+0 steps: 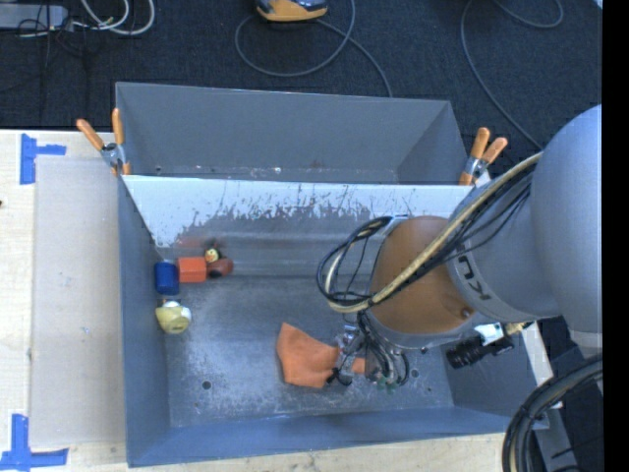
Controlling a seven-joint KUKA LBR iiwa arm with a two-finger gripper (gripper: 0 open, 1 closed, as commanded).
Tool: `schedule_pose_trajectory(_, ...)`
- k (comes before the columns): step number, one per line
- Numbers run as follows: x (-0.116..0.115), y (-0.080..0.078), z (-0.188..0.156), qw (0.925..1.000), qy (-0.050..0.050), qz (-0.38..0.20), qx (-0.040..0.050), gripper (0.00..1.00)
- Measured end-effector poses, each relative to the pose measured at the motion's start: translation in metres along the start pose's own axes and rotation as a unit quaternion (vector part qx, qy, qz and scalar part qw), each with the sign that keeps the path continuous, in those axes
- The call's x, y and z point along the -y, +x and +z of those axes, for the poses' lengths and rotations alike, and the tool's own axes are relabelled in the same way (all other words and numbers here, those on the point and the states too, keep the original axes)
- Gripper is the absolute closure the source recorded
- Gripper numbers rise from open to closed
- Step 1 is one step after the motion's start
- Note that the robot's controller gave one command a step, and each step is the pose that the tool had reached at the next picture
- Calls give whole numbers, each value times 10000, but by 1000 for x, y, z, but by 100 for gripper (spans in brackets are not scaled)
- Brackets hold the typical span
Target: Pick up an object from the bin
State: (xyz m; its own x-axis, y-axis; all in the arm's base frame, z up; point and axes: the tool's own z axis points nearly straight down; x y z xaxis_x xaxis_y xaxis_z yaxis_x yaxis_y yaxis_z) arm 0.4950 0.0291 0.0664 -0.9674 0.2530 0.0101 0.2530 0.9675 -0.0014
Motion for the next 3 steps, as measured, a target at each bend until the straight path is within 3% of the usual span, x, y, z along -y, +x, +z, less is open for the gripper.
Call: schedule_pose_trajectory(3, 0, 0, -46, 10000, -2, -11, 6, 100)
